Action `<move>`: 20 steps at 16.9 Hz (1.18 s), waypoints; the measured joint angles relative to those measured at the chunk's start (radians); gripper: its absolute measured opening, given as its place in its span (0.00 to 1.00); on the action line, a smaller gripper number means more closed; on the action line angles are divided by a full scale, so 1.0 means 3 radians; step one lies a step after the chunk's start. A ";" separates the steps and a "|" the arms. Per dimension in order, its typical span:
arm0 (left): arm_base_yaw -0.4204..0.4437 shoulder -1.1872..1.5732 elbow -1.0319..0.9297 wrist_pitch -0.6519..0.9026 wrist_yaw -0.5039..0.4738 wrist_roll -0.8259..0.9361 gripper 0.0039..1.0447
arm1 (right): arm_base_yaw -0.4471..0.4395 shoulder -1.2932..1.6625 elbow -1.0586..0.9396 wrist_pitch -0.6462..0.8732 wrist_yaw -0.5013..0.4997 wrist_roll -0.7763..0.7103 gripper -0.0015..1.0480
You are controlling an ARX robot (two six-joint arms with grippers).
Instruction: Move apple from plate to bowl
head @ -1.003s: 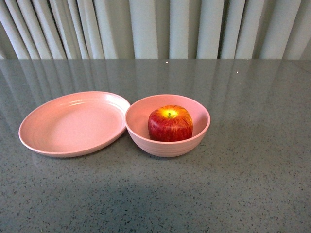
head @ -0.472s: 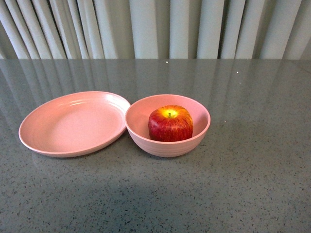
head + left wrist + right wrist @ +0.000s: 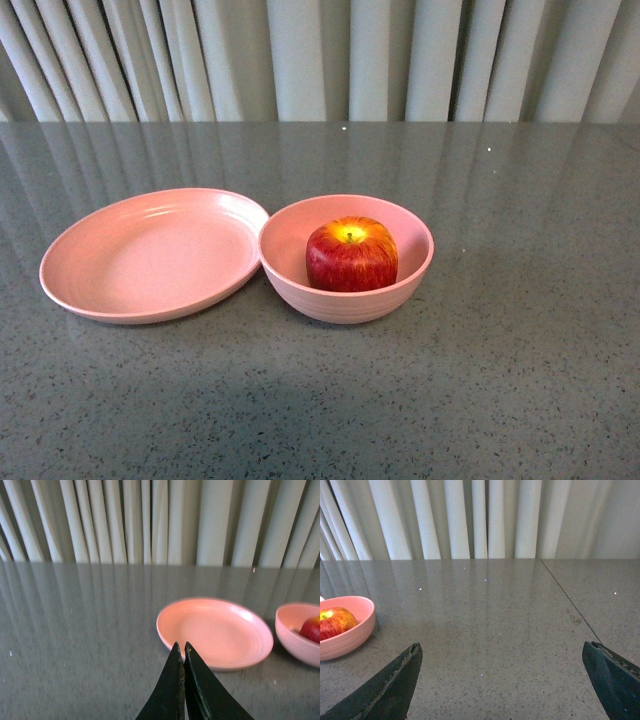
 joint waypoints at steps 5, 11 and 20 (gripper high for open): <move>0.0000 -0.0003 -0.0003 -0.0071 -0.0004 0.0001 0.01 | 0.0000 0.0000 0.0000 0.0003 0.0000 0.0000 0.94; 0.0000 -0.0001 -0.0003 -0.0074 -0.0004 0.0000 0.05 | 0.0000 0.0000 0.0000 0.0004 0.0000 0.0000 0.94; 0.0000 -0.0001 -0.0003 -0.0075 -0.0004 0.0005 0.94 | 0.0000 0.0000 0.0000 0.0004 -0.0001 0.0000 0.94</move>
